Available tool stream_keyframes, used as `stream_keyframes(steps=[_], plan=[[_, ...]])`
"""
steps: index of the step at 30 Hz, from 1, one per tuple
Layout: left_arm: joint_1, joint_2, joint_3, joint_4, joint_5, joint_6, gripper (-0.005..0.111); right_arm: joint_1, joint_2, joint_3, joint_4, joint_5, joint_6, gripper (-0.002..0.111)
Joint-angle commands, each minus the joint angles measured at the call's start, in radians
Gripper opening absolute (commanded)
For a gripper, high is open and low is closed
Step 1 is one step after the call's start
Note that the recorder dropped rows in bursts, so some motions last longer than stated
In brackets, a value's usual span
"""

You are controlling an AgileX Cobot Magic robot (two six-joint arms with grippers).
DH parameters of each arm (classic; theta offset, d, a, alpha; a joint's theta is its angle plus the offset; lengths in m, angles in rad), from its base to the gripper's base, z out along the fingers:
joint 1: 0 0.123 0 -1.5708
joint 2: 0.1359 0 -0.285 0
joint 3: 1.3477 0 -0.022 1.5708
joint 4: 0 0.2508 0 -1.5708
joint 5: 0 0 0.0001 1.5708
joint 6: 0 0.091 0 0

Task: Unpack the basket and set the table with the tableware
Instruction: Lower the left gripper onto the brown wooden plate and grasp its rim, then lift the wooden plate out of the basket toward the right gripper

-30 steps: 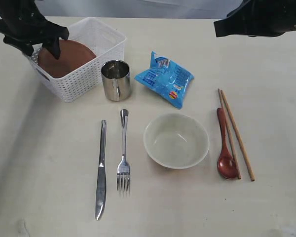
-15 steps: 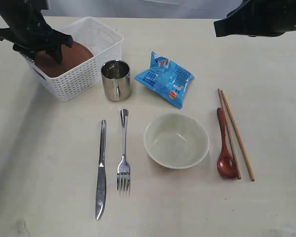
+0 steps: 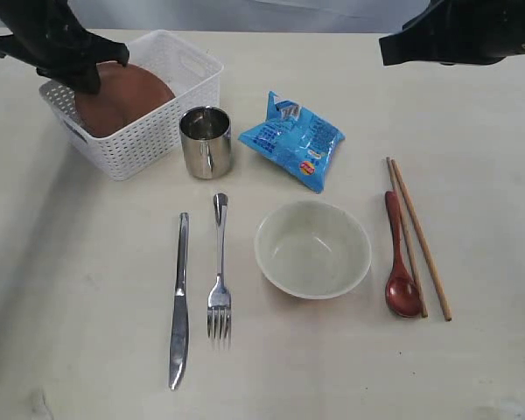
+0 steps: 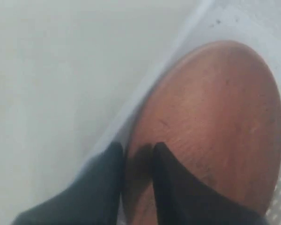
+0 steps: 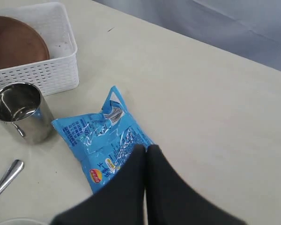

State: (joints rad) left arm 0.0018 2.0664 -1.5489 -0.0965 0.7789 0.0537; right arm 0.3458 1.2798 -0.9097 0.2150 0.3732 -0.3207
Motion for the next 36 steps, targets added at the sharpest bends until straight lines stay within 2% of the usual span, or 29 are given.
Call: stream_keyframes(steps=[1, 13, 15, 16, 17, 18, 19, 24, 26, 29, 31, 34, 36], plan=[[-0.002, -0.057, 0.006, 0.012, -0.017, -0.001, 0.000, -0.006, -0.006, 0.004, 0.003, -0.008, -0.004, 0.000], [0.001, -0.256, 0.006, -0.008, -0.017, 0.030, 0.000, -0.006, -0.006, 0.004, 0.003, 0.053, -0.026, 0.001], [0.025, -0.299, 0.006, -0.156, -0.014, 0.137, 0.000, -0.006, 0.001, 0.004, 0.005, 0.079, -0.065, 0.017], [0.048, -0.319, 0.006, -0.340, 0.008, 0.259, 0.000, -0.006, 0.014, 0.004, 0.005, 0.057, -0.070, 0.037], [0.061, -0.326, 0.006, -0.436, 0.031, 0.334, 0.000, -0.006, 0.026, 0.004, 0.008, 0.042, -0.068, 0.046], [0.080, -0.328, 0.006, -0.596, 0.102, 0.446, 0.000, -0.006, 0.046, -0.001, 0.030, 0.013, -0.068, 0.057], [0.083, -0.328, 0.006, -0.665, 0.135, 0.501, 0.000, -0.006, 0.059, -0.010, 0.058, 0.010, -0.068, 0.058], [0.078, -0.328, 0.118, -0.998, 0.177, 0.760, 0.000, -0.030, 0.156, -0.099, 0.276, 0.037, -0.159, 0.057], [0.078, -0.326, 0.145, -1.059, 0.195, 0.824, 0.000, -0.093, 0.185, -0.118, 0.502, 0.111, -0.335, 0.057], [0.078, -0.326, 0.158, -1.119, 0.219, 0.860, 0.000, -0.240, 0.212, -0.120, 0.972, 0.456, -0.762, 0.057], [0.078, -0.326, 0.158, -1.156, 0.250, 0.873, 0.000, -0.308, 0.235, -0.120, 1.162, 0.681, -0.915, 0.057], [0.064, -0.326, 0.158, -1.164, 0.256, 0.888, 0.000, -0.320, 0.259, -0.120, 1.230, 0.736, -0.957, 0.057], [0.029, -0.326, 0.158, -1.167, 0.256, 0.890, 0.000, -0.320, 0.288, -0.120, 1.260, 0.728, -0.969, 0.057]])
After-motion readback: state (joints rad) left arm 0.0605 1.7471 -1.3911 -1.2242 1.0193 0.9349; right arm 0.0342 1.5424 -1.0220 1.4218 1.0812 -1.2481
